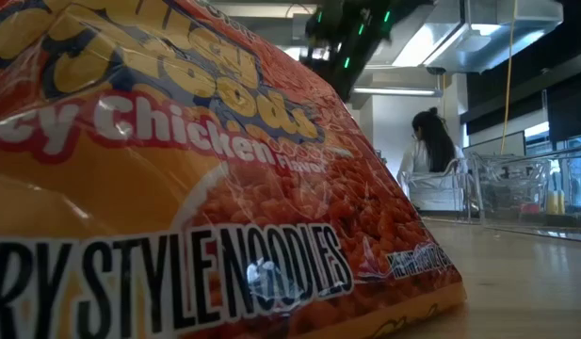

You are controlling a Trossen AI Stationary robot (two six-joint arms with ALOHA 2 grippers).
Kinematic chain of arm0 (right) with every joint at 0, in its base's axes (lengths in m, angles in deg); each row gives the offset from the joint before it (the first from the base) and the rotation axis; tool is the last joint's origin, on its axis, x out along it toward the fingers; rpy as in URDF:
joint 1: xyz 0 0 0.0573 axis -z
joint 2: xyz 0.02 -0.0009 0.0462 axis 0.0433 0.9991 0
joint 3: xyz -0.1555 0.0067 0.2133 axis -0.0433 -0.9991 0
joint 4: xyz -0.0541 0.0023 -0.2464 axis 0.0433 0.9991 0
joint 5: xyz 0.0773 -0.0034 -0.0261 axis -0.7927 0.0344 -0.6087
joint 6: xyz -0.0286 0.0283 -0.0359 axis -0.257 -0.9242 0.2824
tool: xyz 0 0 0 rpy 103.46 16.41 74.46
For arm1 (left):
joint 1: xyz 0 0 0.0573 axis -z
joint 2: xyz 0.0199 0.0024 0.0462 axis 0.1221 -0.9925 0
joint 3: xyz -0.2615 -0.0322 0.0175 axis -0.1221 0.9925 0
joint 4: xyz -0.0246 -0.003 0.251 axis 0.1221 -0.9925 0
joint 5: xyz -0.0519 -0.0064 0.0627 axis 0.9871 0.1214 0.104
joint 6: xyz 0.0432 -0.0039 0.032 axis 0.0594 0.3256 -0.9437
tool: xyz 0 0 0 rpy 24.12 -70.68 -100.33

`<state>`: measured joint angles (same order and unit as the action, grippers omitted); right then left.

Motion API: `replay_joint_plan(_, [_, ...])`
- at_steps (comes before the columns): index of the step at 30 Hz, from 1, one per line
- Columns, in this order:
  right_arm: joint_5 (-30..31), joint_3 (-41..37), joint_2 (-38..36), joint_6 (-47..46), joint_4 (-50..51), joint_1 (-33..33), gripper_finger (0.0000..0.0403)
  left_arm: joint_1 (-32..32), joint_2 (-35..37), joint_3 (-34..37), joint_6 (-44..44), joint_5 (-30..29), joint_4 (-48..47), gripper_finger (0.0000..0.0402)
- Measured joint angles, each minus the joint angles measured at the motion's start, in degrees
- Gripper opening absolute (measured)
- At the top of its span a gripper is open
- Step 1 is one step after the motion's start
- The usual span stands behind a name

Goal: Sort Maruchan noodles
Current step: Put the yellow noodle pack into the top left transparent bin

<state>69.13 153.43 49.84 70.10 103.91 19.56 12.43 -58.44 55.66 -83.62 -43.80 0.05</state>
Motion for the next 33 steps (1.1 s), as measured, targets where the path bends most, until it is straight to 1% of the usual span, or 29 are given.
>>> replay_joint_plan(1, [-0.7, -0.1, -1.5, -1.0, 1.6, -1.8, 0.0221, 0.0, 0.0, 0.0, -0.1, 0.2, 0.0, 0.0227])
replay_joint_plan(4, [-2.1, -2.6, -6.2, -3.4, 2.3, -7.8, 0.0221, 0.0, 0.0, 0.0, 0.0, 1.3, 0.2, 0.0227])
replay_joint_plan(6, [-2.6, -6.6, -9.0, -4.4, -0.2, -11.8, 0.0221, 0.0, 0.0, 0.0, 0.2, 2.3, 0.8, 0.0227])
replay_joint_plan(11, [-2.2, -20.4, -15.4, -7.6, -12.7, -21.3, 0.0221, 1.8, -2.5, -0.2, -0.7, 2.6, 3.5, 0.0227])
replay_joint_plan(13, [-2.5, -26.0, -16.7, -8.2, -18.6, -24.6, 0.0221, 2.7, -3.9, -2.1, -0.7, 2.3, 2.7, 0.0227])
replay_joint_plan(15, [-2.6, -30.5, -17.2, -9.0, -23.2, -27.2, 0.0221, 3.7, -4.8, -4.5, 0.7, 1.6, -0.3, 0.0227])
replay_joint_plan(18, [-2.5, -35.2, -17.4, -9.8, -27.6, -30.4, 0.0221, 6.1, -6.9, -9.3, 4.9, 0.5, -6.4, 0.0224])
replay_joint_plan(20, [-2.5, -37.6, -17.4, -9.8, -30.2, -32.0, 0.0221, 7.8, -7.9, -12.7, 9.9, 0.6, -12.8, 0.0224])
replay_joint_plan(22, [-2.6, -39.3, -17.4, -9.6, -32.3, -33.1, 0.0221, 9.3, -8.0, -16.0, 17.5, 1.4, -21.8, 0.0224])
replay_joint_plan(25, [-2.5, -41.1, -17.4, -9.5, -35.4, -33.8, 0.0221, 11.2, -8.0, -21.0, 31.8, 5.2, -34.6, 0.0223])
replay_joint_plan(27, [-2.5, -42.6, -17.4, -8.9, -38.0, -33.9, 0.0221, 12.9, -7.8, -23.4, 41.0, 8.2, -41.5, 0.0223])
replay_joint_plan(29, [-2.5, -44.0, -17.4, -8.1, -39.8, -33.8, 0.0221, 14.8, -7.3, -25.2, 50.8, 12.0, -46.7, 0.0223])
replay_joint_plan(33, [-2.5, -45.8, -17.4, -7.1, -42.2, -33.7, 0.0221, 19.4, -7.5, -25.9, 70.0, 20.1, -52.3, 0.0223])
